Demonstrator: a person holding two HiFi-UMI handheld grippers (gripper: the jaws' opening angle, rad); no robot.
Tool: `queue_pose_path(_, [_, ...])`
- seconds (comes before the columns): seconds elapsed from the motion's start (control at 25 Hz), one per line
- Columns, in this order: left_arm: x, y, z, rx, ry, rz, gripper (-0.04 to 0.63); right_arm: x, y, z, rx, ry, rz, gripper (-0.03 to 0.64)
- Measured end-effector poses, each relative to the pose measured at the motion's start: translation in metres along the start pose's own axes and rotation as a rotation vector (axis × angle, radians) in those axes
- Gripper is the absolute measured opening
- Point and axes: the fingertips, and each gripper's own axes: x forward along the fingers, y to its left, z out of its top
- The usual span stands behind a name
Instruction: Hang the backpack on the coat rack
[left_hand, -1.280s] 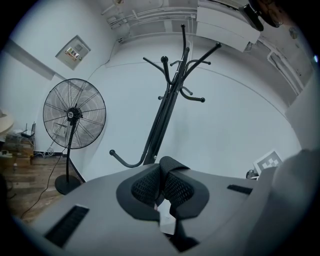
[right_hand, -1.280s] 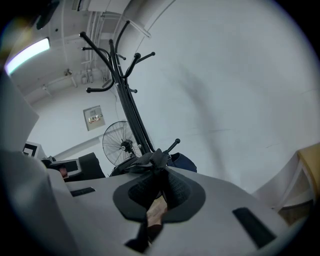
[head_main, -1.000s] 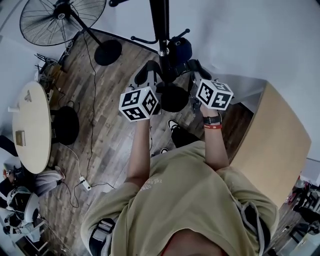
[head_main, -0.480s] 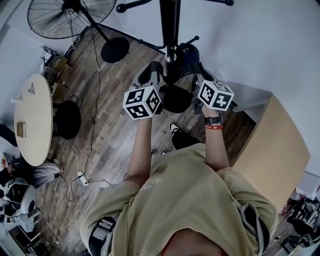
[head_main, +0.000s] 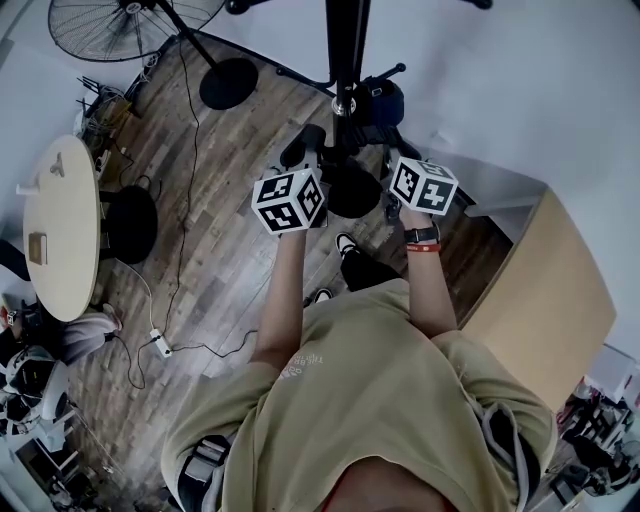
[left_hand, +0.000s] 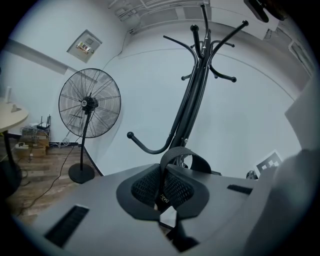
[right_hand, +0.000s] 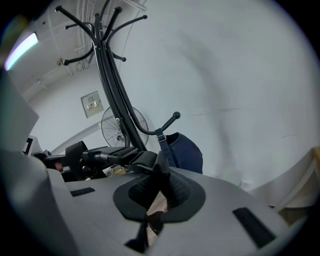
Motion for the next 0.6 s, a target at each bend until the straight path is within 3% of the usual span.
queue_pose_path(0.6, [0.002, 0.033, -0.056, -0.057, 0.109, 0.064, 0.025, 0.020, -0.010, -0.051, 0.026, 0.091, -0.027, 0.021])
